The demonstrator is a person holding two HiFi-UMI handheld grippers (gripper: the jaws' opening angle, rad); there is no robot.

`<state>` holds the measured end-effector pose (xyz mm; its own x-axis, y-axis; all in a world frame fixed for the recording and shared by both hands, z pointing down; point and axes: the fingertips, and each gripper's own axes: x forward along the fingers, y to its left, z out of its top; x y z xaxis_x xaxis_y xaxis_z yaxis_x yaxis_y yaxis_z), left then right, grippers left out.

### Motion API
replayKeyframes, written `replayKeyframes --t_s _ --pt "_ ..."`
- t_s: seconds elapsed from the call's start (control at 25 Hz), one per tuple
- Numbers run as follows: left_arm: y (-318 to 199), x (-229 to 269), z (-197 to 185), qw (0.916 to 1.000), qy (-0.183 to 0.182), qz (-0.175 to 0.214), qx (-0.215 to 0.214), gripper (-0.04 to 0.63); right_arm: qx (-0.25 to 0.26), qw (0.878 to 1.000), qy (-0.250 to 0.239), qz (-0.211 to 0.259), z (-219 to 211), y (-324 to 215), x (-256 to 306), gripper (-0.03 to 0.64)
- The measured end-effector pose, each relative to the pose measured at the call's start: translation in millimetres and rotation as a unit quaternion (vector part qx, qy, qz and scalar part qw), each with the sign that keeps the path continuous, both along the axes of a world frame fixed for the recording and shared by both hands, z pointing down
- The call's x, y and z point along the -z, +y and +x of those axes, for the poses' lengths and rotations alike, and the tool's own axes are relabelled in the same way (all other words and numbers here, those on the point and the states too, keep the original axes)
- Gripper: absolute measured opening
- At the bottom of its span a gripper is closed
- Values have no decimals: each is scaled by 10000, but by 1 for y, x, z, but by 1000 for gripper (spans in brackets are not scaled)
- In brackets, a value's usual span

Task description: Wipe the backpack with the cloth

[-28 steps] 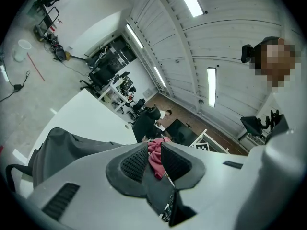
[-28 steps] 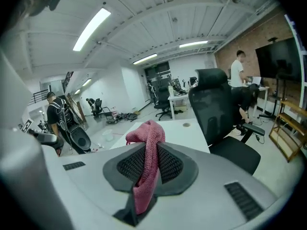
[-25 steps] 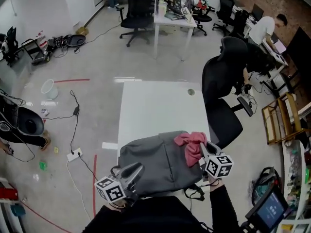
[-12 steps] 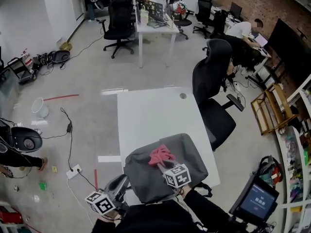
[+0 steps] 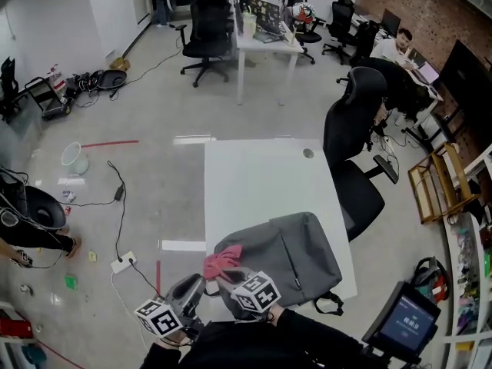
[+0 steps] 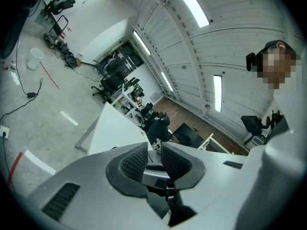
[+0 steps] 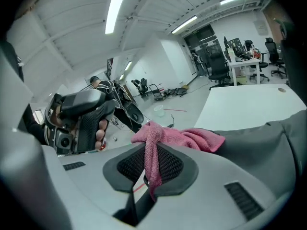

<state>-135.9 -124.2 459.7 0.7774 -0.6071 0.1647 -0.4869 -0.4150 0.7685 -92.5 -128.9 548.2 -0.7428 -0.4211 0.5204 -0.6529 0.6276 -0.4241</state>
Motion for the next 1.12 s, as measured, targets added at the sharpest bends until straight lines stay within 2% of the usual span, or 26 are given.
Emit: replayKeyframes --t_s 0.12,0.24,0.44,0.6,0.76,0.92,1.12 --pt "2 4 6 10000 -38 -51 76 97 -125 9998 -2 153 17 -12 9 58" --pt "7 -1 20 9999 -53 -70 111 97 -588 9981 108 159 62 -26 3 58" --pt "11 -1 71 9999 -125 25 -45 97 -1560 9863 500 176 184 -50 -1 58" --pt "9 2 111 9999 -55 49 -109 97 -2253 9711 698 368 283 -65 17 58" --pt "7 5 135 9999 -73 48 -133 97 -2843 9543 714 592 357 -76 39 58" --pt "8 2 141 9999 -70 57 -124 97 -2994 9478 704 847 386 -82 56 58" --pt "8 3 127 9999 -66 56 -132 97 -2654 9559 909 868 351 -89 50 58"
